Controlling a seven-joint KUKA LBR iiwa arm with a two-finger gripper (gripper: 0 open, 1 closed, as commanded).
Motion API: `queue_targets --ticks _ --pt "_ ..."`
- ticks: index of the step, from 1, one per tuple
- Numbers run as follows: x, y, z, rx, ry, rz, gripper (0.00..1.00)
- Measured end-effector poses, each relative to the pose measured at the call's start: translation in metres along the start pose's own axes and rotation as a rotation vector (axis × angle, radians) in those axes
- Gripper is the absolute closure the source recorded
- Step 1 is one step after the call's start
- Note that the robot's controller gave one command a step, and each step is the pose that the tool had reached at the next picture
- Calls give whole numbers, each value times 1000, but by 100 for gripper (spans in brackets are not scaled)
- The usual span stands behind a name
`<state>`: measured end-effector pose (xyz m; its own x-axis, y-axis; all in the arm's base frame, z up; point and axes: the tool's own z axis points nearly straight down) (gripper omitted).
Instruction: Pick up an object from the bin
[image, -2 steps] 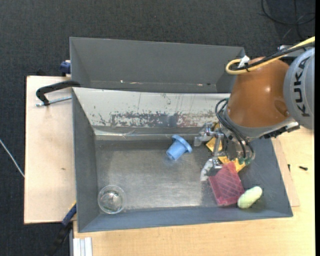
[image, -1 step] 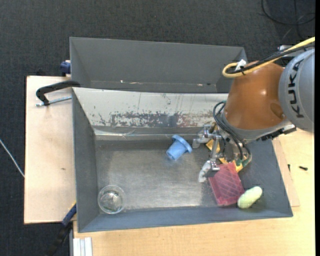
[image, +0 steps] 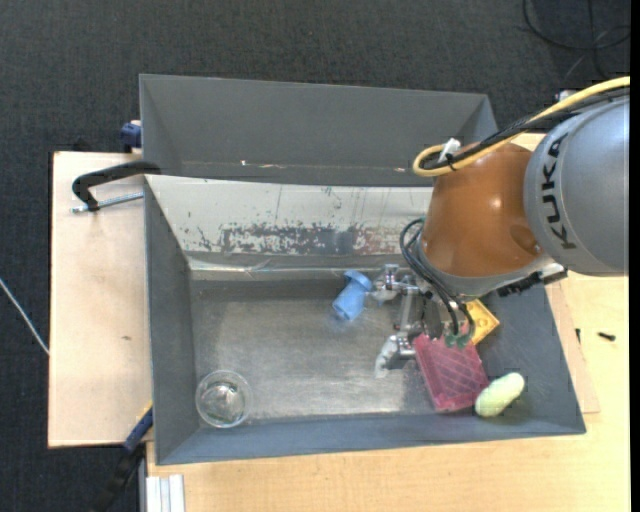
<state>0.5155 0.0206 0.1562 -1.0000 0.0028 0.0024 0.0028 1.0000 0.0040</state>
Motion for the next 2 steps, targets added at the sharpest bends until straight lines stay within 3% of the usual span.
queue_targets --ticks 1,2 --pt "-21 -17 12 4 -8 -201 0" --pt "-25 -9 -9 4 -5 -517 0"
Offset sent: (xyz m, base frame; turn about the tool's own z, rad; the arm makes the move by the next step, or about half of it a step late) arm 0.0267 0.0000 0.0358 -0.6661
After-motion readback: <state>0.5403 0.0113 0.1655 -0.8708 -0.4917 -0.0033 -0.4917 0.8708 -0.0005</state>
